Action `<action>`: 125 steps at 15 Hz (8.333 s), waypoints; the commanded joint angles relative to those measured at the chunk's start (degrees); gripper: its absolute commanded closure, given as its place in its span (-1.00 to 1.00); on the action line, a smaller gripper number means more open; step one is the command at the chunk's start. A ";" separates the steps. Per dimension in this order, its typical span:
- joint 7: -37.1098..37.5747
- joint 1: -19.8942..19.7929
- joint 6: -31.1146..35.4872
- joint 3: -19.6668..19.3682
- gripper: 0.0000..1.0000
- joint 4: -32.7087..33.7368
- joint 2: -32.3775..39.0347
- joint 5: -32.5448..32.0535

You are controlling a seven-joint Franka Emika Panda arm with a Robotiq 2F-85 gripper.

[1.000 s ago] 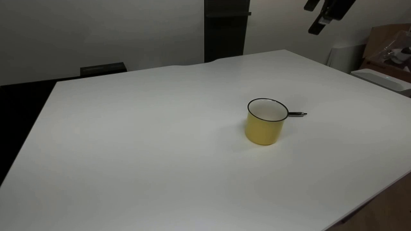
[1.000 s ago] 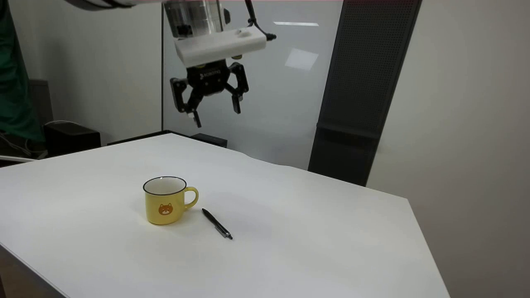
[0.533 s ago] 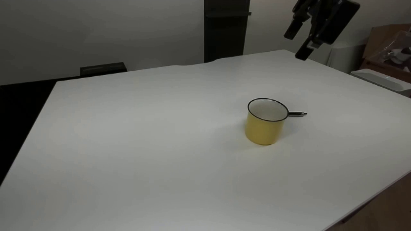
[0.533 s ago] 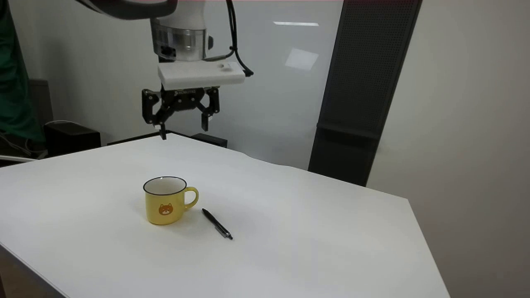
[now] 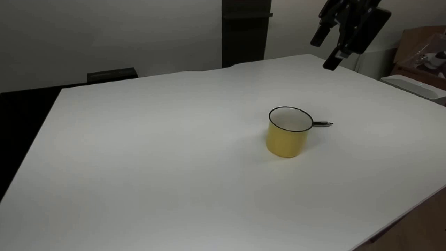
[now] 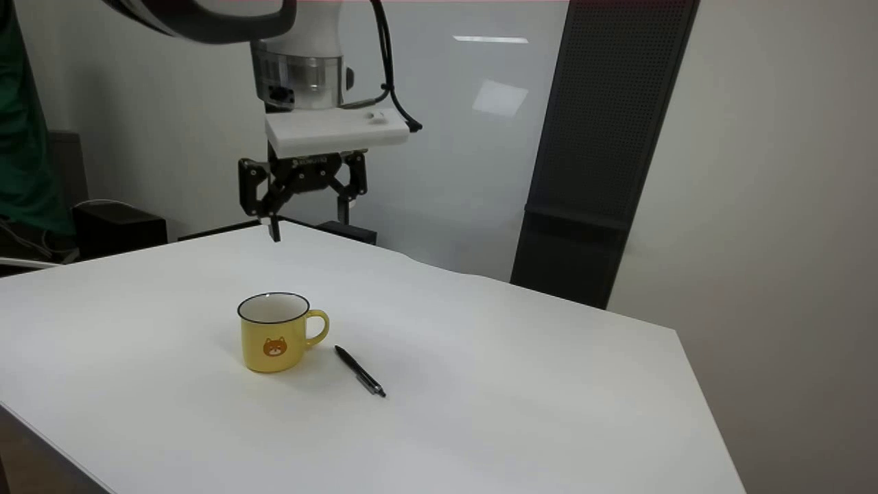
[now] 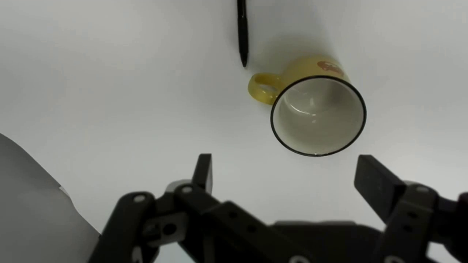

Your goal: Put the pen in the yellow cup

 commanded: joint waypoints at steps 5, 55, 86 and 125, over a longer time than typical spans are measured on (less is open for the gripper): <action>8.29 -3.69 7.48 -4.09 -1.00 0.10 8.53 -11.41; 29.18 -30.40 16.83 22.18 -1.00 16.02 37.06 -33.72; 29.18 -33.33 -31.62 28.82 0.93 18.03 10.98 -35.32; 44.64 -15.48 -51.61 31.53 0.93 33.69 29.18 -54.05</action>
